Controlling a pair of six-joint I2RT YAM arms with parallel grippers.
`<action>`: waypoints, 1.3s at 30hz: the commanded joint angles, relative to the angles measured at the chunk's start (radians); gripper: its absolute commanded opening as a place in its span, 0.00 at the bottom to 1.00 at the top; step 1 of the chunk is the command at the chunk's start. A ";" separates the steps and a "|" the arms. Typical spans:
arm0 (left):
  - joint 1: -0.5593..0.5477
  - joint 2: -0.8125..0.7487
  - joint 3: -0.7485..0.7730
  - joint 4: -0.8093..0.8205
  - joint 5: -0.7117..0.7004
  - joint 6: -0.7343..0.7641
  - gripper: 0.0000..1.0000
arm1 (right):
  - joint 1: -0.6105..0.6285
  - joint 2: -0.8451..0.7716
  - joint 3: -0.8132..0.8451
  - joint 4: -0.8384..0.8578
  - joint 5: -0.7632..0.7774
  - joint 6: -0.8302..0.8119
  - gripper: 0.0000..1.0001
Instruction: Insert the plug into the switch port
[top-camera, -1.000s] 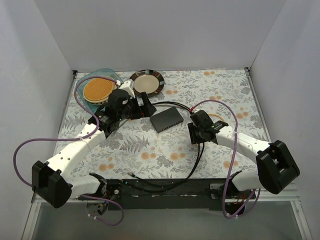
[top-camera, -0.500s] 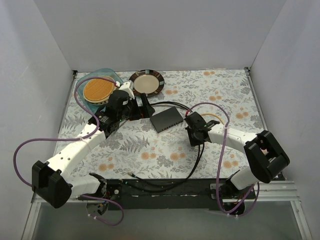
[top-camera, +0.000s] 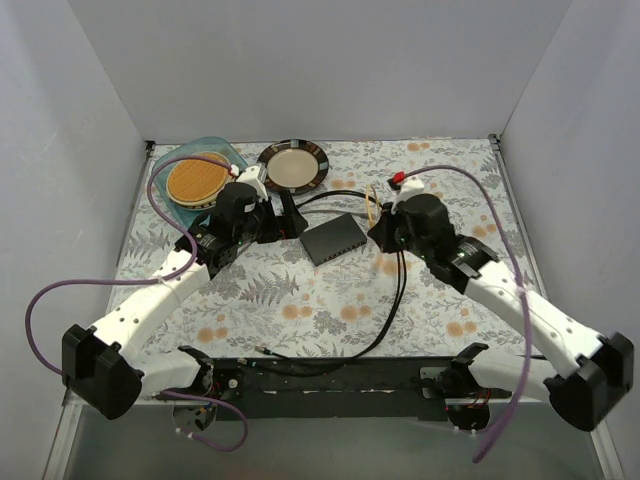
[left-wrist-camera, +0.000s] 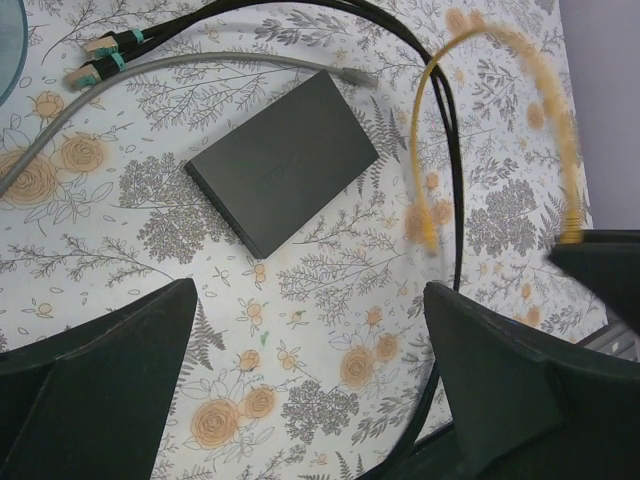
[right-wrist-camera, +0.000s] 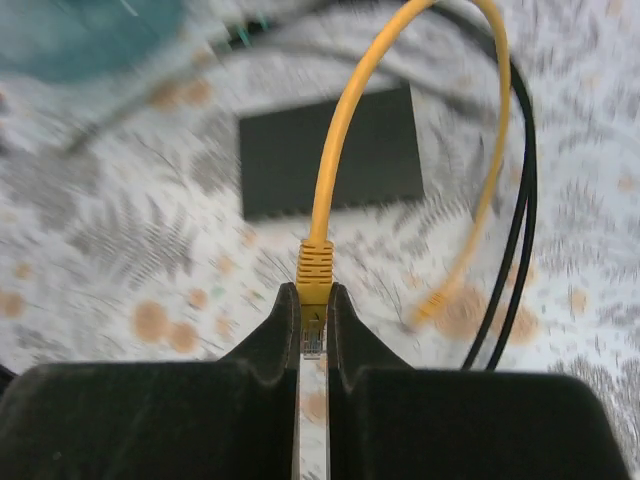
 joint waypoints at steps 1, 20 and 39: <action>0.002 -0.045 -0.003 0.006 0.011 -0.002 0.98 | 0.004 -0.181 0.053 0.204 -0.038 0.025 0.01; 0.002 -0.037 0.020 0.386 0.458 -0.168 0.98 | 0.002 -0.212 -0.016 0.303 -0.427 -0.007 0.01; -0.001 0.107 0.024 0.547 0.571 -0.275 0.36 | 0.005 -0.152 -0.070 0.282 -0.628 0.016 0.01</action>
